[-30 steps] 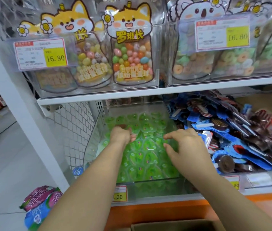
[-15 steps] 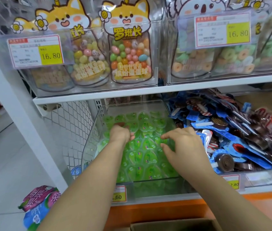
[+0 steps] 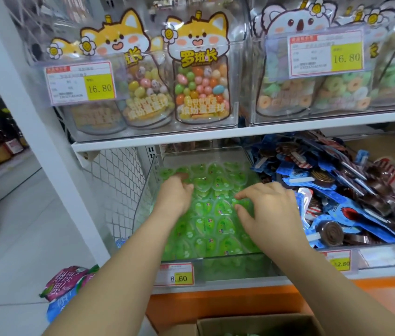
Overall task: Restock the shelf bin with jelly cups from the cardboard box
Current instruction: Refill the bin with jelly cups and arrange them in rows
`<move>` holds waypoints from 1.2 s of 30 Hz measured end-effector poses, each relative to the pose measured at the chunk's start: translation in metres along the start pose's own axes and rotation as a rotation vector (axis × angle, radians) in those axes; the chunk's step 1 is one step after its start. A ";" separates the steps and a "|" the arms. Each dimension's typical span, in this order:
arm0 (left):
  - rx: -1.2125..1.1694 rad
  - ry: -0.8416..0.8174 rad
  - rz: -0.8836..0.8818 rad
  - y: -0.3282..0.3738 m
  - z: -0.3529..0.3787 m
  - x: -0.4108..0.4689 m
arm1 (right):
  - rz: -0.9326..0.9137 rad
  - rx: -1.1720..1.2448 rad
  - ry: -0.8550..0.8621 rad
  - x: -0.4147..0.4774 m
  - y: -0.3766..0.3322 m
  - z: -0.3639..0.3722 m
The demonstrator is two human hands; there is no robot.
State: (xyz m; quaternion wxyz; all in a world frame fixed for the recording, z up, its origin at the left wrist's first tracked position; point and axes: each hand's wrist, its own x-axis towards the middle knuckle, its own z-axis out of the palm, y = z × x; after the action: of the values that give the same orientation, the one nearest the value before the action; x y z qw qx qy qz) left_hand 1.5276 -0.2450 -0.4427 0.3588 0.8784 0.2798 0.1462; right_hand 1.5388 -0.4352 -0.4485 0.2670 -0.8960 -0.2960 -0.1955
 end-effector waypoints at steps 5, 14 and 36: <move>0.121 0.159 0.243 -0.020 -0.049 -0.050 | -0.094 0.038 -0.204 -0.001 -0.029 0.008; -0.042 0.268 0.317 -0.063 -0.066 -0.077 | -0.083 0.224 -0.519 0.014 -0.083 0.054; -0.242 0.212 0.383 -0.046 -0.068 -0.072 | 0.429 1.383 -0.366 0.026 -0.077 0.025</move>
State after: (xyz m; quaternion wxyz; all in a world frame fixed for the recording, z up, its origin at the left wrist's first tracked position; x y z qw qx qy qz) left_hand 1.4209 -0.2242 -0.4324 0.3956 0.8459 0.1245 0.3352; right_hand 1.5142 -0.3575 -0.4269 0.7484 -0.5800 -0.2096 0.2438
